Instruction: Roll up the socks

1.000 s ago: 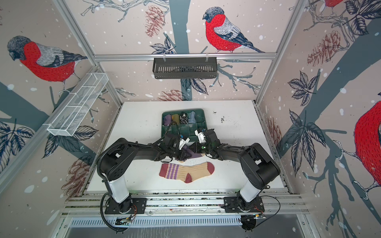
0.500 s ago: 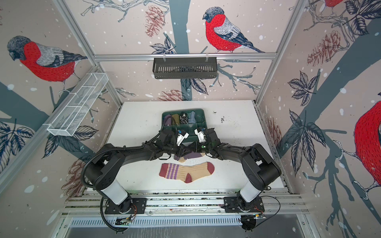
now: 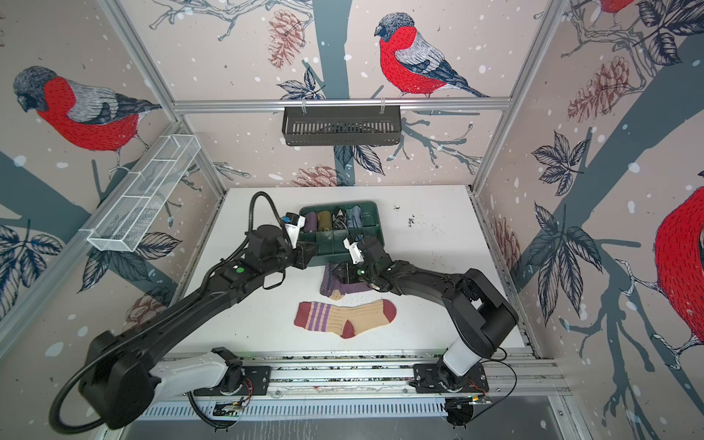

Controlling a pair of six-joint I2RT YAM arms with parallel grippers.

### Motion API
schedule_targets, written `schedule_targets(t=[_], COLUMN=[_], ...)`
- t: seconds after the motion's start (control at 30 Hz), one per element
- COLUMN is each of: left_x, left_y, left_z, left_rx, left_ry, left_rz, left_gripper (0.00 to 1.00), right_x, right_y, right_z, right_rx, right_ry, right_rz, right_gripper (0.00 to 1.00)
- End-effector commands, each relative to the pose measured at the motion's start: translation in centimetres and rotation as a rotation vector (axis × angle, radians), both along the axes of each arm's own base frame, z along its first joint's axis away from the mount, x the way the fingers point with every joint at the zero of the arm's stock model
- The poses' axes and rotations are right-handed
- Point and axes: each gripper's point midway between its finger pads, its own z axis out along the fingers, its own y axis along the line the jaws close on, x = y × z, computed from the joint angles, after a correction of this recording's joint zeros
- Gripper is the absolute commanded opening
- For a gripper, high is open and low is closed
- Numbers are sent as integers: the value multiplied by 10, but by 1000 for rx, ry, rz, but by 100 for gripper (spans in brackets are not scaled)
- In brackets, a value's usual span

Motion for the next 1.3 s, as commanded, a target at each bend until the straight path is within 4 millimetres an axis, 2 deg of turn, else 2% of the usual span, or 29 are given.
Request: schedule_targets(t=[0.0, 0.07, 0.17, 0.33, 0.5, 0.63, 0.8, 0.97, 1.03, 1.27], left_x=[-1, -4, -7, -9, -7, -7, -6, -6, -6, -5], left_y=[65, 78, 84, 75, 69, 63, 62, 59, 57, 46], left_z=[-13, -17, -26, -26, -27, -28, -30, -37, -41, -59], left_rx=[110, 88, 71, 24, 7, -7, -11, -12, -10, 6], left_ry=[8, 21, 42, 25, 19, 19, 19, 38, 53, 120], left_rz=[268, 291, 285, 243, 214, 191, 187, 172, 161, 109], left_gripper=[32, 32, 32, 31, 31, 31, 31, 31, 31, 34], right_x=[8, 10, 10, 16, 16, 19, 16, 11, 12, 9], right_y=[-6, 0, 11, 16, 26, 23, 25, 26, 23, 1], right_z=[-22, -31, -39, -47, -48, -53, -59, -57, -52, -36], right_rx=[-207, -272, -316, -426, -443, -483, -478, -445, -397, -146], right_ry=[-27, -18, -5, -27, -30, -32, -14, 0, 13, 111], right_rz=[-85, -99, -97, -138, -135, -152, -136, -122, -121, -80], right_gripper=[61, 61, 61, 60, 59, 56, 41, 15, 9, 7])
